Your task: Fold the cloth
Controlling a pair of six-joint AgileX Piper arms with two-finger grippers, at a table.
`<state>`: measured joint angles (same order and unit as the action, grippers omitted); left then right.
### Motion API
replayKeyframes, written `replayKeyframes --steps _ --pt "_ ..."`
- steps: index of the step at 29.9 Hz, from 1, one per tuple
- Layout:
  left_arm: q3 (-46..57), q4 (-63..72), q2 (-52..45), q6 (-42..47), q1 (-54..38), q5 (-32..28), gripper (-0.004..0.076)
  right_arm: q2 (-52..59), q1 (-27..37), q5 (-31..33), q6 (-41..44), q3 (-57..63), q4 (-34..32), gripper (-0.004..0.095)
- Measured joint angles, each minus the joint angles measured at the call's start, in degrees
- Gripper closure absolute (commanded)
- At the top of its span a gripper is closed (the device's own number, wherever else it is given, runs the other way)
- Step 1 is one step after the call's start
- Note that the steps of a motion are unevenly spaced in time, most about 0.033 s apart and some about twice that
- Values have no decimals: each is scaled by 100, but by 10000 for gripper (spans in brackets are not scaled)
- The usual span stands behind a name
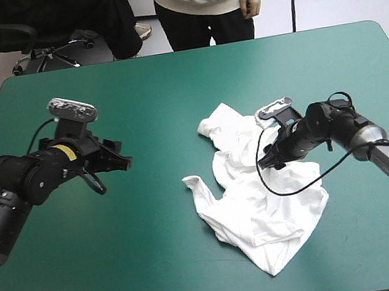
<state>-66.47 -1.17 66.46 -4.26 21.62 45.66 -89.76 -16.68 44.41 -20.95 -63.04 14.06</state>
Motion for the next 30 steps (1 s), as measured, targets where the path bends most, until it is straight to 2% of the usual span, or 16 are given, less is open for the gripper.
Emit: replayKeyframes --steps 6,11,13,19,25,30 --pt "-168 -1309 -751 895 0 115 348 -438 -2 63 -690 -13 759 314" --pt "-189 -1463 -1193 1121 0 309 349 -785 -2 24 -880 -63 966 410" --pt "-189 -1470 -1257 1230 0 459 348 -870 -30 38 -963 -115 974 445" --pt "-170 -1822 -1356 1737 0 1423 349 -1043 -558 -328 -1033 -210 730 445" --pt "-144 -2707 -1881 2194 0 2347 348 -1110 -891 -527 -976 -346 604 447" --pt "-140 -3069 -2424 2388 0 2471 348 -1253 -1172 -534 -969 -605 671 452"
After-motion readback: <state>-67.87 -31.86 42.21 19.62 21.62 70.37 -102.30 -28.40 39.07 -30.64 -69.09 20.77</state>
